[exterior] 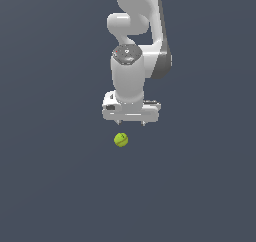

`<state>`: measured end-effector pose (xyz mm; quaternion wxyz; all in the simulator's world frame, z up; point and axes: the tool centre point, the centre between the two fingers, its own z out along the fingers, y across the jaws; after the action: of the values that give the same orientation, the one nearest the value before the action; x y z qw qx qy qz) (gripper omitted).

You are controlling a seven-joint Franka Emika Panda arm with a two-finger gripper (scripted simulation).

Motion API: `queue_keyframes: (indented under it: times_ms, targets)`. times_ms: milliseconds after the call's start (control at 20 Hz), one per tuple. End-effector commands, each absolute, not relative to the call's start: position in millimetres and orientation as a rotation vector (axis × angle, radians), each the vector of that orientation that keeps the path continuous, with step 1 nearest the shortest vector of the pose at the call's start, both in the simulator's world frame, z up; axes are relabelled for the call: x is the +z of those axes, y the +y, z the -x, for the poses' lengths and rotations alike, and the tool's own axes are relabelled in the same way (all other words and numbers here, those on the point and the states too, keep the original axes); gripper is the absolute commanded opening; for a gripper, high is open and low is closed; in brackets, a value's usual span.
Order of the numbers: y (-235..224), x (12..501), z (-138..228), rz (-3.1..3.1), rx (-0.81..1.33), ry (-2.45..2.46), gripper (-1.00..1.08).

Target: Pick up the object and move it to a goal position.

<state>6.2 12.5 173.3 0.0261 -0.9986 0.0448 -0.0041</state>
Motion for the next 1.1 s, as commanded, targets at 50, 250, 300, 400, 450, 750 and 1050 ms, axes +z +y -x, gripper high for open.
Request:
queue_keyframes:
  times_ms: [50,250,300,400,450,750,1050]
  targets:
    - [9,166,-7,3.083,-0.008,0.230,1.00]
    - [4,155,-7,3.073,-0.003,0.374,1.00]
    - [2,152,-8,3.069,-0.001,0.415,1.00]
    - [-1,146,-8,3.058,0.001,0.506,1.00]
    - [-3,142,-8,3.052,0.003,0.552,1.00]
    - [-15,122,-8,3.003,0.007,0.828,1.00]
    - [-24,105,-8,2.946,0.005,1.052,1.00]
